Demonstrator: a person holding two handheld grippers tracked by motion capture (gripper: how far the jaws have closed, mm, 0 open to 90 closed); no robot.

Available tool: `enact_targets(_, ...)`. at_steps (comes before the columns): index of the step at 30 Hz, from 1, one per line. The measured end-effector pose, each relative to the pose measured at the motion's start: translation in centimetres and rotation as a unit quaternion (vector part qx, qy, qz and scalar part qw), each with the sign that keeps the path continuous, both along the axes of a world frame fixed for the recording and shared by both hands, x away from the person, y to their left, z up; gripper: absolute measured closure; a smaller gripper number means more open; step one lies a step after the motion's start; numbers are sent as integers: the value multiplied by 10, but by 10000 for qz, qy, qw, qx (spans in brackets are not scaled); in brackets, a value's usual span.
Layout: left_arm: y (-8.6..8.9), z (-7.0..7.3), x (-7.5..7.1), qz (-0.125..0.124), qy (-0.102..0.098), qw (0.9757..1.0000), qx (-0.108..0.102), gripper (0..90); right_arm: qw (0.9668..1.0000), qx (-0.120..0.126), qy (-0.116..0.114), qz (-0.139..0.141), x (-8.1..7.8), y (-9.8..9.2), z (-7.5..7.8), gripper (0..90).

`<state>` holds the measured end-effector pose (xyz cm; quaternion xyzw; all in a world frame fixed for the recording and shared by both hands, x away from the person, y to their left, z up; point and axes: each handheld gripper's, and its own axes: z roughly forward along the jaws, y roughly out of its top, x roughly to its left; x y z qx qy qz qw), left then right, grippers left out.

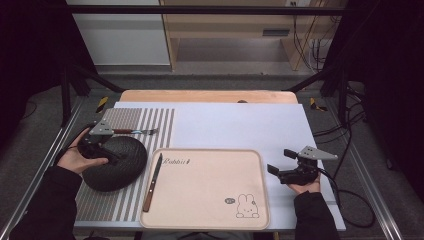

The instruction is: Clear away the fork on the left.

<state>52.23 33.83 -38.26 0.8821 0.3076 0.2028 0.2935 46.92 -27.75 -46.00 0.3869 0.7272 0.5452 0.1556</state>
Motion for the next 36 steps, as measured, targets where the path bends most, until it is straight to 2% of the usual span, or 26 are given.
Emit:
enact_targets(3, 2, 1, 6, -32, -6, 10000, 72, 38, 10000, 2, 1, -8, 0, 0, 0, 2)
enact_targets(10, 5, 3, 18, -82, -77, 9992, 391, 36, 10000, -8, 8, -5, 0, 0, 0, 2)
enact_targets(20, 4, 4, 33, -268, -224, 9964, 777, 34, 10000, -5, 9, -18, 0, -1, 0, 2)
enact_targets(25, 5, 4, 39, -418, -374, 9929, 1046, 34, 10000, -15, 15, -15, 0, 0, -1, 2)
enact_targets(34, 10, 3, 53, -443, -466, 9881, 1397, 38, 10000, -8, 25, -27, 0, -1, -1, 2)
enact_targets(36, 12, 2, 57, -468, -464, 9857, 1549, 51, 10000, -8, 32, -28, 0, -1, -1, 2)
